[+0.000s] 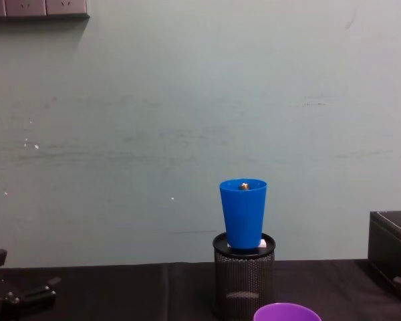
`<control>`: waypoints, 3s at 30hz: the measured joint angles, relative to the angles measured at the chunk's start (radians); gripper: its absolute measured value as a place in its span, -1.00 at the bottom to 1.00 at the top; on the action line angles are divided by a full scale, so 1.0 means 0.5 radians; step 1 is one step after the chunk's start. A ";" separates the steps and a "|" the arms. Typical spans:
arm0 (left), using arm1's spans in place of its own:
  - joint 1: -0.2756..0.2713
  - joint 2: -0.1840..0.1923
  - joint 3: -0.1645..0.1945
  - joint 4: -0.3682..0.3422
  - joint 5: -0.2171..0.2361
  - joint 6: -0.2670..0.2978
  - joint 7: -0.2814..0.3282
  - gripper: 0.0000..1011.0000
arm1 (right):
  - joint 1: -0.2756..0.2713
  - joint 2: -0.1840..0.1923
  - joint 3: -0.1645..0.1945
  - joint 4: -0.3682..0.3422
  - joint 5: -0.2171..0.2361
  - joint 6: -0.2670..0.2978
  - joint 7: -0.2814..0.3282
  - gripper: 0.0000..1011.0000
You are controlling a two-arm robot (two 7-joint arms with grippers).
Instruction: Pick up one cup with a gripper and tap it against the other cup.
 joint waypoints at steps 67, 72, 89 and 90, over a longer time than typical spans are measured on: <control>0.000 0.000 0.000 0.000 0.000 0.000 0.000 0.98 | -0.137 -0.169 -0.056 0.019 0.282 -0.344 0.924 0.98; 0.000 0.000 0.000 0.000 0.000 0.000 0.000 0.98 | -0.106 -0.203 -0.065 0.049 0.281 -0.294 0.970 0.98; 0.000 0.000 0.000 0.000 0.000 0.000 0.000 0.98 | -0.046 -0.303 -0.034 0.156 0.217 -0.239 1.014 0.98; 0.000 0.000 0.000 0.000 0.000 0.000 0.000 0.98 | -0.042 -0.309 -0.032 0.164 0.215 -0.239 1.018 0.98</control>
